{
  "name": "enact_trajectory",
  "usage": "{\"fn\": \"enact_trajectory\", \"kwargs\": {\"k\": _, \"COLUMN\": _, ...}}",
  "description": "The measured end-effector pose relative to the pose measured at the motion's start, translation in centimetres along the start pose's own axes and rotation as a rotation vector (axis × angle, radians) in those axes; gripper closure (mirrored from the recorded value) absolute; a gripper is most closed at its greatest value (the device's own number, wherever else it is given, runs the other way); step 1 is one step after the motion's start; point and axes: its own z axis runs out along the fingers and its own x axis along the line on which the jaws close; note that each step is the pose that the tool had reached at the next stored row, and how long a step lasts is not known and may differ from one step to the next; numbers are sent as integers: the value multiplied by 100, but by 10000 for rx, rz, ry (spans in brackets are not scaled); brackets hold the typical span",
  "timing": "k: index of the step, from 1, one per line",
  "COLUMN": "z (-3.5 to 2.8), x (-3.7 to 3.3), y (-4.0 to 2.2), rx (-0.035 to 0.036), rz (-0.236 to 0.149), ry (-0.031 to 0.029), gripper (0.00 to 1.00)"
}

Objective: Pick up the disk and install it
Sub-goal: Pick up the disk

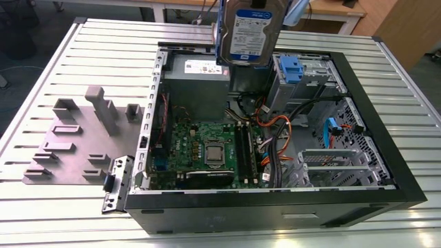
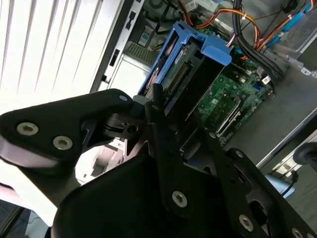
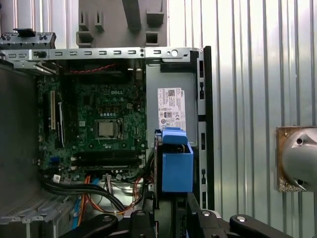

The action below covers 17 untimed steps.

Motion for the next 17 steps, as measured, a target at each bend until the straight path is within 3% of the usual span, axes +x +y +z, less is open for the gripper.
{"fn": "enact_trajectory", "kwargs": {"k": 4, "z": 0, "x": -3, "y": -74, "rx": 0, "rz": -2, "ry": 0, "gripper": 65}}
{"fn": "enact_trajectory", "kwargs": {"k": 17, "z": -1, "x": 29, "y": -79, "rx": 0, "rz": -1, "ry": 0, "gripper": 65}}
